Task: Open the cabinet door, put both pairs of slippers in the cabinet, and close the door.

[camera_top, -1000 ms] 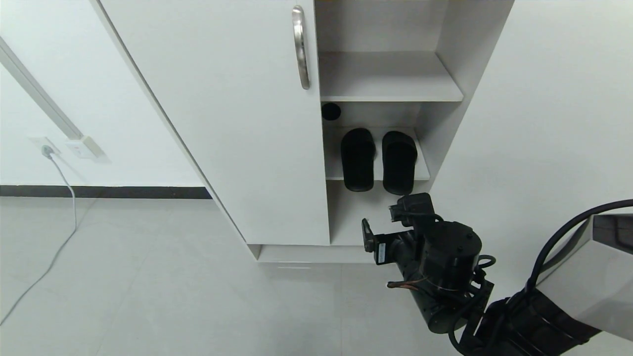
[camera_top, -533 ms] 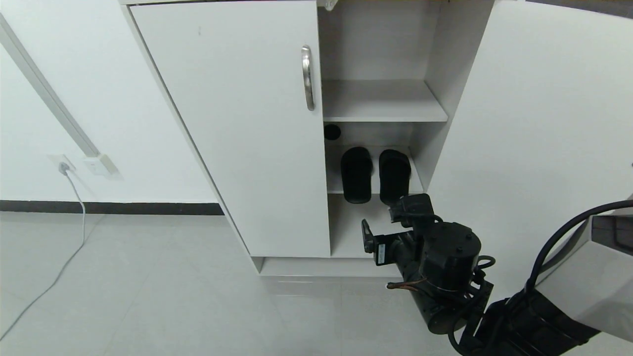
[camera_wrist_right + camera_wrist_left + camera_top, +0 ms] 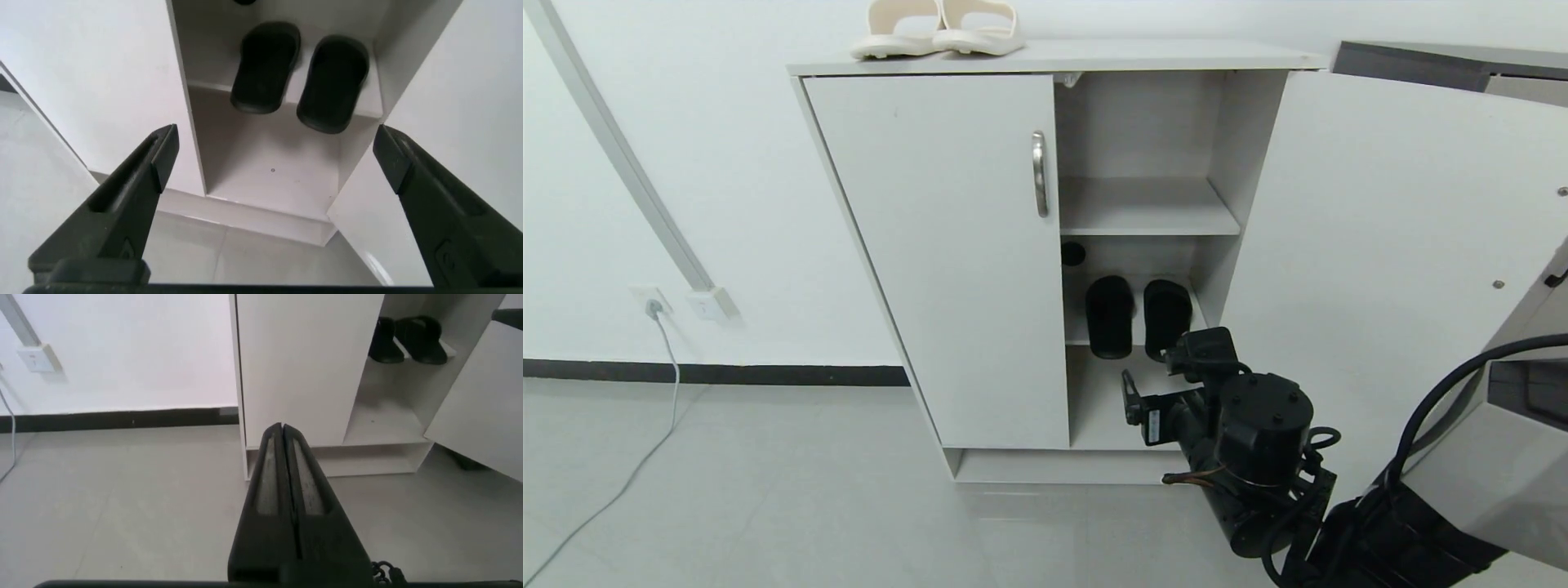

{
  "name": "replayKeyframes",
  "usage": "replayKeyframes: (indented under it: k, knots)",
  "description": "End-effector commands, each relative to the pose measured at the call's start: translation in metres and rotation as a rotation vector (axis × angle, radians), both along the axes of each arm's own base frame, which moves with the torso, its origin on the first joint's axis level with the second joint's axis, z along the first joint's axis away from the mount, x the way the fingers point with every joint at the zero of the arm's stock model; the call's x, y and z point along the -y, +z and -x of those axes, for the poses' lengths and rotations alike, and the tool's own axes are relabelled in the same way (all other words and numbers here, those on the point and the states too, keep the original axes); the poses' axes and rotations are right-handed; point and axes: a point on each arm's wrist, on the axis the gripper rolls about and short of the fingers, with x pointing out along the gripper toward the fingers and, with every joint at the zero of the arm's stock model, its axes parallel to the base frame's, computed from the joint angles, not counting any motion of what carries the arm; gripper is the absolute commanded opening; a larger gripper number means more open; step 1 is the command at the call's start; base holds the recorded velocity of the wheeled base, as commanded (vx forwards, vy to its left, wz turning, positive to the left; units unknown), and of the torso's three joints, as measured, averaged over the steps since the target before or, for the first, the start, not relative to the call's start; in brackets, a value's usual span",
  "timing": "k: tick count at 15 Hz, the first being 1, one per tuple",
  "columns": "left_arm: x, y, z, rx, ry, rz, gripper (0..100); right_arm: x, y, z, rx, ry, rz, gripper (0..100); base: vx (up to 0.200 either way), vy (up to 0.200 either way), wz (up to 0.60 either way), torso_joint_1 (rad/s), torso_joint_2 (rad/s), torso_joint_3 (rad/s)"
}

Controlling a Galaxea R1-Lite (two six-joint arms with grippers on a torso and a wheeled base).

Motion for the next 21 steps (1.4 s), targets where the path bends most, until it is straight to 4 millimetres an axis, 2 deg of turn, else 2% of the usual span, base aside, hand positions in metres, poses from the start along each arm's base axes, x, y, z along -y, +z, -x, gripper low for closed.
replayKeyframes:
  k: [1, 7, 21]
  knots:
    - [0.0, -0.0001, -0.0001, -0.002, 0.0, 0.0, 0, 0.0002, -0.0047, -0.0009, -0.01, -0.002, 0.011, 100, 0.0, 0.0, 0.0, -0.007, 0.0, 0.203]
    - [0.0, -0.0001, -0.0001, -0.002, -0.001, 0.0, 0, 0.0016, -0.0087, -0.0011, -0.019, -0.005, 0.026, 100, 0.0, 0.0, 0.0, 0.0, 0.0, 0.048]
    - [0.0, -0.0001, -0.0001, -0.002, -0.001, 0.0, 0, 0.0056, -0.0138, -0.0041, -0.025, -0.018, 0.075, 100, 0.0, 0.2, 0.0, 0.003, 0.0, 0.002]
